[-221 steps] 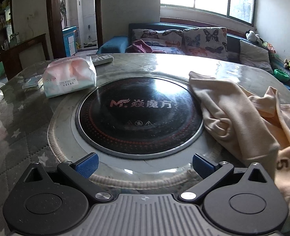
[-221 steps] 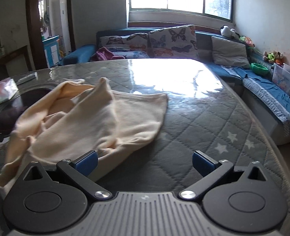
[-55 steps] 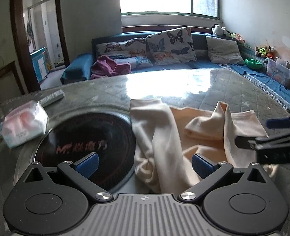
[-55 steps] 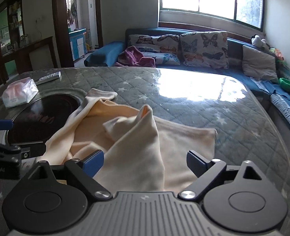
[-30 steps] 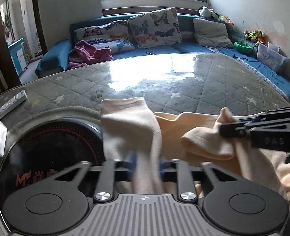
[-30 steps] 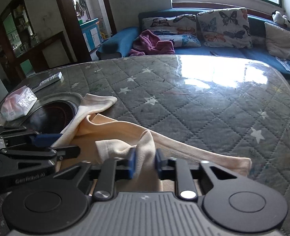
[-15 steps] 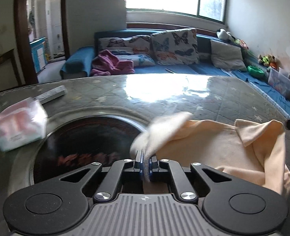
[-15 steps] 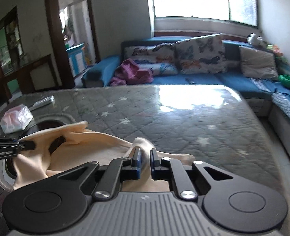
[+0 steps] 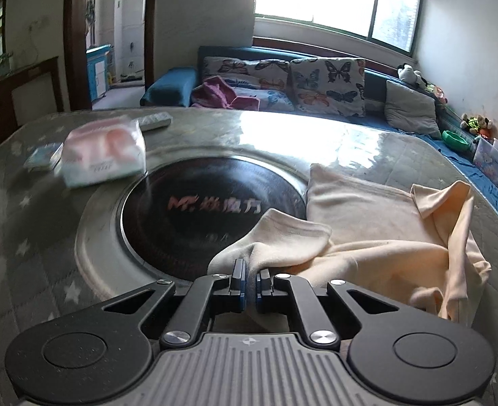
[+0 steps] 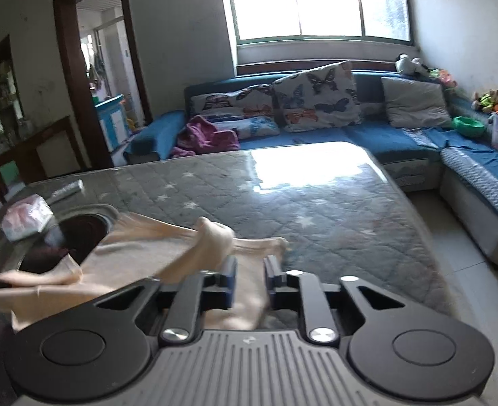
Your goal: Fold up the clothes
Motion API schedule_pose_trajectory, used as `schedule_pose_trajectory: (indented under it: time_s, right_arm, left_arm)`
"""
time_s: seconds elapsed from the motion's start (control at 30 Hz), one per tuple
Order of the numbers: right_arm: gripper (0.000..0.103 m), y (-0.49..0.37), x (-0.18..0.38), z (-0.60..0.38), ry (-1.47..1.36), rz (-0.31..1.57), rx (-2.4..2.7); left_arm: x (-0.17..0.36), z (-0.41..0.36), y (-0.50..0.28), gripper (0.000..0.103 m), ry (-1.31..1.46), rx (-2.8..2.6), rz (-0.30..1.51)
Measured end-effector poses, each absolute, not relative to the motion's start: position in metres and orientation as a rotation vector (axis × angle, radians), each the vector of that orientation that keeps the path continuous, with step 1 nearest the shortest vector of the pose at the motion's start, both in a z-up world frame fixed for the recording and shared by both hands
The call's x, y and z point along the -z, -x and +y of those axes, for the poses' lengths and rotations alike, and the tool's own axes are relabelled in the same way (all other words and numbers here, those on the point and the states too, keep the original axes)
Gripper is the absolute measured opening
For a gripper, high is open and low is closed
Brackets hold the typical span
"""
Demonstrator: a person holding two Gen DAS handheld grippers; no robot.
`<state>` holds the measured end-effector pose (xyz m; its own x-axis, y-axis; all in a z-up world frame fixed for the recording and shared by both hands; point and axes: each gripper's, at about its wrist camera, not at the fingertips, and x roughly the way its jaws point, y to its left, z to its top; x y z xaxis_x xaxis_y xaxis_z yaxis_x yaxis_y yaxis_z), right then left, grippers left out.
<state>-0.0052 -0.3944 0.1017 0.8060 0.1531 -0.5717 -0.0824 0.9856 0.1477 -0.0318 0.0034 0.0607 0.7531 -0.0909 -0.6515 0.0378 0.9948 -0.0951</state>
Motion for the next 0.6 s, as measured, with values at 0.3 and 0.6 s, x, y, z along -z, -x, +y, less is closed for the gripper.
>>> schedule_pose_trajectory:
  time_s: [0.3,0.6]
  right_arm:
    - [0.040,-0.056,-0.080,-0.348,-0.081,0.692,-0.151]
    - [0.005,-0.055,-0.068,-0.350,-0.021,0.697,-0.107]
  left_arm:
    - [-0.053,0.011,0.045,0.006,0.114,0.063,0.731]
    - [-0.054,0.015,0.049,0.006,0.123,0.059,0.733]
